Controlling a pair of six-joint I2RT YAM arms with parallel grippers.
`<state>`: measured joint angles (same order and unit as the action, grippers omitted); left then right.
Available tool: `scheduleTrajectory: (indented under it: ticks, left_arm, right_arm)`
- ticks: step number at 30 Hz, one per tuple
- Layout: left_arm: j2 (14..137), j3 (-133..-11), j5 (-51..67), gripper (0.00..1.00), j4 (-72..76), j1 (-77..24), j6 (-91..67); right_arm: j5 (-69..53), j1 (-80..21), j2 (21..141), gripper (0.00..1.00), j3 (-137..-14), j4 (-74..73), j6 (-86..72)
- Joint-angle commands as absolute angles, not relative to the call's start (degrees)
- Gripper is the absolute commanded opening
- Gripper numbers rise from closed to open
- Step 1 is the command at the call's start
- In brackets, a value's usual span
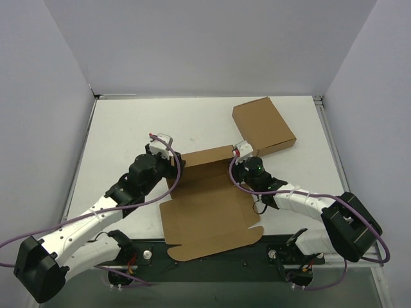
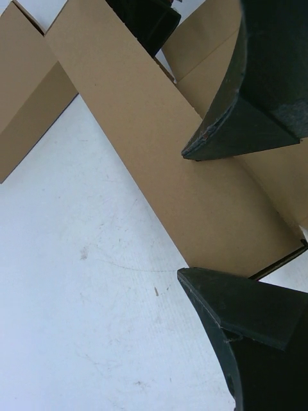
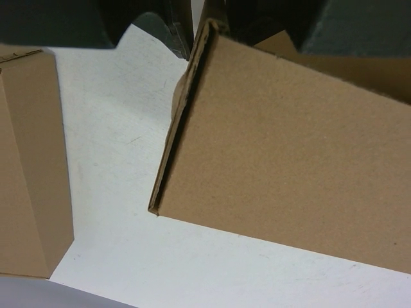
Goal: Fold the paper box
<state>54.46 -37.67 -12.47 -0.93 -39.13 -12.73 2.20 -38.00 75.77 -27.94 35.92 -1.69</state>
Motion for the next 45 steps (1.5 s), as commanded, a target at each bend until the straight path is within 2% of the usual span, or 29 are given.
scheduleTrajectory:
  ticks: [1,4,14,23,29,32,37,45]
  left_arm:
    - [53.70,-34.63,-12.92,0.77,4.48,-38.85,-12.04]
    - [52.82,-32.61,-12.66,0.77,5.27,-38.85,-12.92]
    - [52.12,-30.06,-11.51,0.77,6.59,-38.94,-14.24]
    - [52.56,-29.62,-11.34,0.76,6.94,-38.85,-14.41]
    - [52.91,-29.53,-11.95,0.75,7.12,-38.85,-14.15]
    - [53.44,-29.79,-11.60,0.73,6.77,-38.85,-13.89]
    - [53.53,-30.32,-10.99,0.72,6.50,-38.85,-13.36]
    - [54.40,-31.20,-9.93,0.72,5.63,-38.85,-13.01]
  right_arm:
    - [7.81,-38.85,77.25,0.25,-29.79,36.30,-3.77]
    - [10.10,-39.20,78.13,0.23,-29.88,36.73,-6.58]
    - [22.67,-41.13,84.02,0.03,-31.99,36.47,-16.43]
    - [32.07,-41.92,86.40,0.01,-32.61,35.25,-22.76]
    - [32.09,-42.01,87.54,0.06,-31.29,39.87,-22.96]
    - [27.96,-42.01,87.63,0.18,-28.57,47.25,-20.31]
    - [23.91,-41.92,87.19,0.30,-25.14,54.66,-14.42]
    - [21.27,-42.01,87.19,0.33,-23.91,60.64,-10.99]
